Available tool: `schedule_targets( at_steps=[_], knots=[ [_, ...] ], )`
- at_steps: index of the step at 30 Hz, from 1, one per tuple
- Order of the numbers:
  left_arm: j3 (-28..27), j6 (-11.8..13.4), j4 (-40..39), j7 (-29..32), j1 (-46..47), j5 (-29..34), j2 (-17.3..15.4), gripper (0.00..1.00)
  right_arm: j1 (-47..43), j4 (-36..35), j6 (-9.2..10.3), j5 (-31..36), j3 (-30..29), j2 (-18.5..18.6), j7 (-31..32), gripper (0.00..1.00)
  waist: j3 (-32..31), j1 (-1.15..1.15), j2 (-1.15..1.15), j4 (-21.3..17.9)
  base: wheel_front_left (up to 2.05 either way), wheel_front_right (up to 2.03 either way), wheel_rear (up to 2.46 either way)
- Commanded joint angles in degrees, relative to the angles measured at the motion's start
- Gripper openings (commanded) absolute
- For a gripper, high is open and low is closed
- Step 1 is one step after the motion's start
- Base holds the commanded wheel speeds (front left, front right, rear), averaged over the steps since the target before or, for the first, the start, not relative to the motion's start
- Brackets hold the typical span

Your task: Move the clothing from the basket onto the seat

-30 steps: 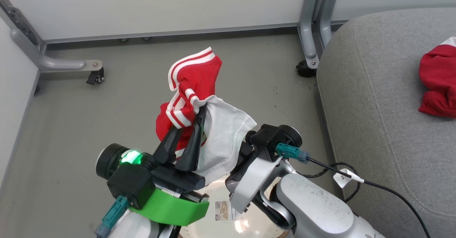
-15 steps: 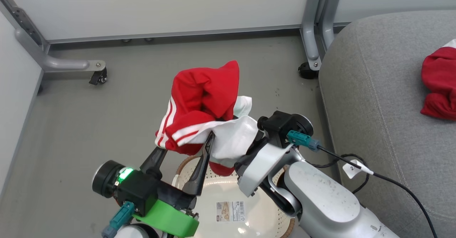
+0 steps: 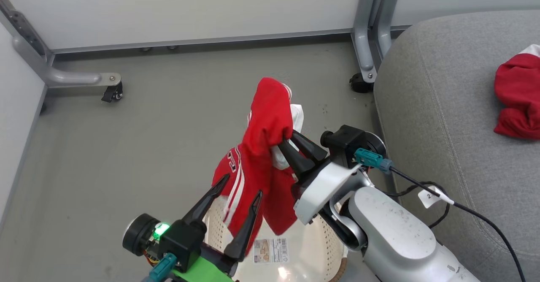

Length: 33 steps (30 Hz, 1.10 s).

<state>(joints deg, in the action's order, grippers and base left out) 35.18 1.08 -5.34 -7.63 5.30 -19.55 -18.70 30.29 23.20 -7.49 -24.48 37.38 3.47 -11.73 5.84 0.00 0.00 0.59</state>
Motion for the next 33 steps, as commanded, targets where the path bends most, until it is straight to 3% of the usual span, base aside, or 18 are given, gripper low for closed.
schedule_targets(
  at_steps=[1, 13, 33],
  knots=[
    [0.1, -0.1, 0.3, -0.2, -0.5, 0.2, -0.1, 1.0, -0.9, 0.2, 0.0, 0.4, -0.3, 0.3, -0.1, 0.0, 0.0, 0.0, 0.0, -0.2, 0.0, 0.0, 0.0],
    [1.0, -0.5, 0.1, -0.4, 0.9, 1.0, -1.2, 1.0, -0.5, 0.6, 0.0, 0.0, -0.7, 0.1, 0.0, 0.0, 1.4, 0.0, 0.0, -6.2, 0.0, 0.0, 0.0],
    [2.2, -1.5, -1.3, 1.9, 5.0, 2.4, -3.0, 1.0, -0.5, -0.7, 0.0, 1.8, -6.0, 0.3, -2.2, 0.0, 6.8, 0.0, 0.0, -25.1, 0.0, 0.0, 0.0]
  ],
)
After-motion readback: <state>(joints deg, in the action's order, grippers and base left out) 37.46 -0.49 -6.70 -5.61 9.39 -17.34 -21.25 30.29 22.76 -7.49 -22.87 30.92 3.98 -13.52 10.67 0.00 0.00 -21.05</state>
